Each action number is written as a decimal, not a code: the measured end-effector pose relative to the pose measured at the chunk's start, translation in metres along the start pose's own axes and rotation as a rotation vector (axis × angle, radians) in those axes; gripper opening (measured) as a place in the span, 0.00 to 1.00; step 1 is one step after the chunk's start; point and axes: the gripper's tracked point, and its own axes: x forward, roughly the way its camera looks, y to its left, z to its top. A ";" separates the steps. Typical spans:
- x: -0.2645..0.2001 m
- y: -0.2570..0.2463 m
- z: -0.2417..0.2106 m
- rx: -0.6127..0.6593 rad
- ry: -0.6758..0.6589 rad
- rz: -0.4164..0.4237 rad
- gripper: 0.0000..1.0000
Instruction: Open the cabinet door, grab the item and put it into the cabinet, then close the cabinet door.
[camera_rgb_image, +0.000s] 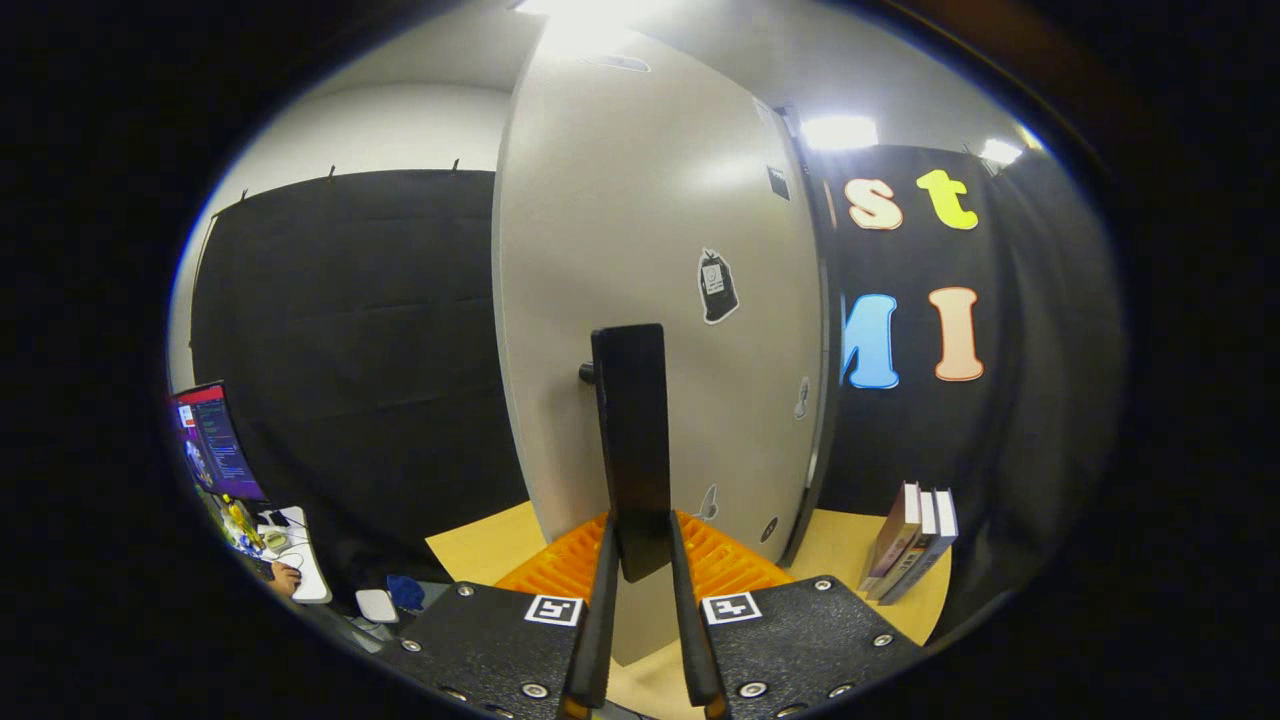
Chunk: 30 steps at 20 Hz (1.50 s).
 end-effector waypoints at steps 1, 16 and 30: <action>-0.002 -0.005 -0.002 0.002 0.004 -0.020 0.29; -0.030 -0.042 -0.012 0.134 -0.011 -0.268 0.48; -0.092 -0.051 -0.011 0.050 -0.166 -0.728 0.93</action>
